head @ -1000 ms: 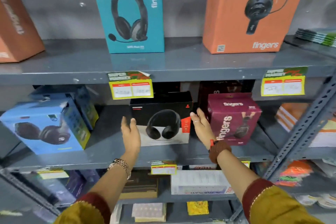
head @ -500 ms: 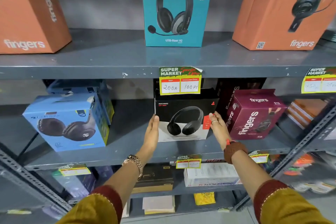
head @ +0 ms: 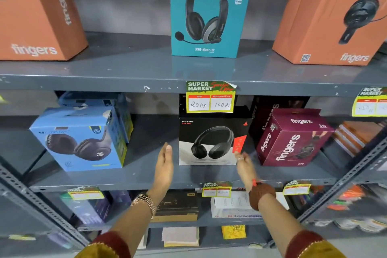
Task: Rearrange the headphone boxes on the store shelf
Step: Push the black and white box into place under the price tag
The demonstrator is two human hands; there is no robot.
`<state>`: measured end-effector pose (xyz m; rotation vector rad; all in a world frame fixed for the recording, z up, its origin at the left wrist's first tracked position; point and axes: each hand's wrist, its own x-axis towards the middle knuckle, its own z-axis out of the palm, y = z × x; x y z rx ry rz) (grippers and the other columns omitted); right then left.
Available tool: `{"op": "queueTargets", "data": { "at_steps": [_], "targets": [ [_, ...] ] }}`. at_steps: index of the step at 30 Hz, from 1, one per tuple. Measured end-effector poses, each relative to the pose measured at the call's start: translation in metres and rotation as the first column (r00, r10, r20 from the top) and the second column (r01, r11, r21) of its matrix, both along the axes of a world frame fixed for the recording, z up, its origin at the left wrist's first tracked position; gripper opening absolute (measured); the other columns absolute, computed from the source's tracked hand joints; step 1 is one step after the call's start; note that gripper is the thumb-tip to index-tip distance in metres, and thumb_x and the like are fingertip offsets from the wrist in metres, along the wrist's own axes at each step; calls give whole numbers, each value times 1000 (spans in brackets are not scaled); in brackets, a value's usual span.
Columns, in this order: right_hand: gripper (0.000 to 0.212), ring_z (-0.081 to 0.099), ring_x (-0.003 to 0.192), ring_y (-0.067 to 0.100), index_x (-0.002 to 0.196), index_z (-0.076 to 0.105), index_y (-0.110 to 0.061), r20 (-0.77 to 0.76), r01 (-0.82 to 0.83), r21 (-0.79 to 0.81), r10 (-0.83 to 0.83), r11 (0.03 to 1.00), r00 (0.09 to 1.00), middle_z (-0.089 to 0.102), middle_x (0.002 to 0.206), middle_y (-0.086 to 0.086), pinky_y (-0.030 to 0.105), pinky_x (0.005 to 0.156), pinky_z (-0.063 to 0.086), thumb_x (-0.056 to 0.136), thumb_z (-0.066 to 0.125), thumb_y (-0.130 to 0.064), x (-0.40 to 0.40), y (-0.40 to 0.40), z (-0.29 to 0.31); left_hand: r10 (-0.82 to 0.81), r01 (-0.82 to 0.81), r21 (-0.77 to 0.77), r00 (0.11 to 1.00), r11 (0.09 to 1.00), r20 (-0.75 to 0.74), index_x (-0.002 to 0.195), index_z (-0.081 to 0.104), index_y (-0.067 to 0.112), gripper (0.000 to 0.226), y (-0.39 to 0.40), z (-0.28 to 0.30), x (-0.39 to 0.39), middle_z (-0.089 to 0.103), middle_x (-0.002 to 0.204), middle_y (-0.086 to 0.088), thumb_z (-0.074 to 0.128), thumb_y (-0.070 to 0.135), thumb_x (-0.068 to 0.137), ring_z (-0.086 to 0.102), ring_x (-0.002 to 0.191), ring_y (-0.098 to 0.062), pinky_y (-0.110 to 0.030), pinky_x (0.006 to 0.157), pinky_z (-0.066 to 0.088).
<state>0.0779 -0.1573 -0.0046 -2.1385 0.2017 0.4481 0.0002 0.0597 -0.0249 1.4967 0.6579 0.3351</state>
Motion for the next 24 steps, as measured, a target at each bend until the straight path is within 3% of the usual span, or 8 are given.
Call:
{"op": "queueTargets", "data": {
  "at_steps": [2, 4, 6, 10, 14, 19, 21, 24],
  "targets": [
    [41, 49, 111, 48, 124, 43, 17, -47, 27, 114, -22, 993, 999, 52, 124, 34, 30, 96, 31, 101, 37, -16, -12, 19, -5, 115, -115, -18, 993, 993, 0, 147, 28, 25, 56, 12, -12, -17, 28, 157, 4, 33, 48, 96, 27, 143, -18, -35, 117, 18],
    [50, 38, 134, 38, 142, 36, 0, -72, -8, 212, 24, 977, 997, 40, 148, 20, 35, 114, 25, 100, 40, -27, -26, 39, -23, 226, -226, 2, 974, 974, 4, 147, 30, 21, 54, 31, -24, -37, 31, 156, 0, 35, 42, 97, 29, 143, -21, -34, 116, 20],
    [50, 35, 140, 27, 144, 37, -11, -52, -77, 291, 97, 954, 994, 37, 152, 6, 41, 119, 23, 99, 42, -33, -43, 67, -28, 329, -329, 41, 944, 943, 10, 148, 27, 17, 54, 59, -31, -58, 29, 157, -6, 36, 37, 99, 28, 143, -22, -36, 119, 19],
    [38, 43, 134, 22, 133, 48, -10, -11, -181, 449, 208, 875, 978, 47, 145, 7, 41, 117, 30, 100, 42, -26, -65, 131, -15, 470, -471, 108, 882, 875, 34, 151, 11, 14, 64, 124, -23, -93, 11, 162, -6, 36, 41, 98, 14, 148, -20, -42, 121, 14],
    [45, 39, 139, 20, 143, 39, -8, 56, -288, 535, 307, 794, 950, 41, 150, 7, 39, 118, 29, 100, 41, -22, -90, 211, 8, 569, -573, 92, 819, 814, 67, 152, 6, 18, 70, 199, 3, -117, 6, 163, -2, 33, 50, 96, 11, 149, -22, -44, 121, 13],
    [56, 29, 144, 17, 151, 25, -23, 96, -315, 583, 322, 749, 942, 27, 158, 3, 39, 120, 24, 99, 44, -31, -113, 292, 23, 478, -483, 81, 875, 872, 74, 151, 13, 31, 68, 259, 33, -128, 21, 160, 0, 28, 61, 92, 24, 146, -26, -44, 118, 21],
    [59, 27, 145, 18, 151, 18, -31, 97, -299, 577, 299, 760, 949, 24, 159, 1, 39, 120, 24, 98, 44, -33, -121, 313, 22, 387, -391, 63, 920, 918, 70, 148, 26, 30, 65, 275, 36, -129, 32, 156, 0, 26, 62, 91, 31, 142, -25, -41, 117, 24],
    [59, 27, 145, 19, 150, 15, -37, 91, -270, 577, 268, 771, 959, 24, 159, -1, 38, 118, 26, 98, 44, -34, -133, 335, 19, 247, -245, -34, 967, 969, 64, 138, 47, 26, 69, 291, 39, -132, 50, 144, -4, 28, 68, 87, 48, 131, -27, -48, 112, 34]
  ]
}}
